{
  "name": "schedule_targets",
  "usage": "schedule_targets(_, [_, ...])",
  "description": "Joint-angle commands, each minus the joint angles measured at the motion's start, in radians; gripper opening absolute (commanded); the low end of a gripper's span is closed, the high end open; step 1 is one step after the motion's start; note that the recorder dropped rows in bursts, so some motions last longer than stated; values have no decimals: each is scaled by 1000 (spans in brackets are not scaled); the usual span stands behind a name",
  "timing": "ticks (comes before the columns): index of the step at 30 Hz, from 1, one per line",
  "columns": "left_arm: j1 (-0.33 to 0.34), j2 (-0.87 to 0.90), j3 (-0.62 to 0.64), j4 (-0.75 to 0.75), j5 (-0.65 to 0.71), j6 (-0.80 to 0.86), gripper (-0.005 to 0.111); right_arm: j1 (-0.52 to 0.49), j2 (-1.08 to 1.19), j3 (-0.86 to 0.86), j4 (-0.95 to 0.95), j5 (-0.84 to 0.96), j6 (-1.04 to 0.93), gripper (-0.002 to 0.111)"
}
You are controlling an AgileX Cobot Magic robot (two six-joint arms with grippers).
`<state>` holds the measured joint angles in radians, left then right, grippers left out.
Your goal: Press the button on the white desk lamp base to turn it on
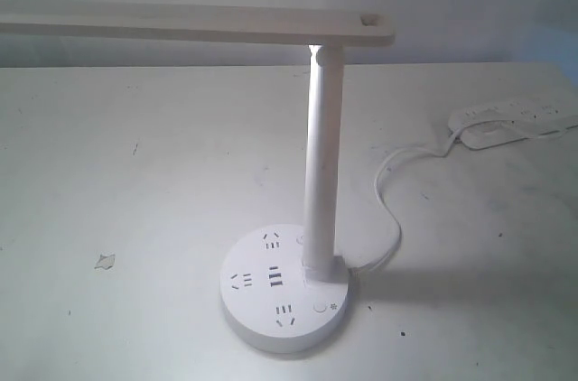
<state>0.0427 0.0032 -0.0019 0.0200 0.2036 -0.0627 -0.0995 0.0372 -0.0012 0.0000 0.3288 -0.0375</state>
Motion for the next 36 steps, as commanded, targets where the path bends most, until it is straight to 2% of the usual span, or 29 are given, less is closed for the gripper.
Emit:
schedule_targets(1, [-8,-3,2,-4,-2,0,0,-10,-4,1,7,-12,-2,0])
schedule_targets(36, [-8,-3,2,-4,-2,0,0,19,-4,1,7,-12,-2,0])
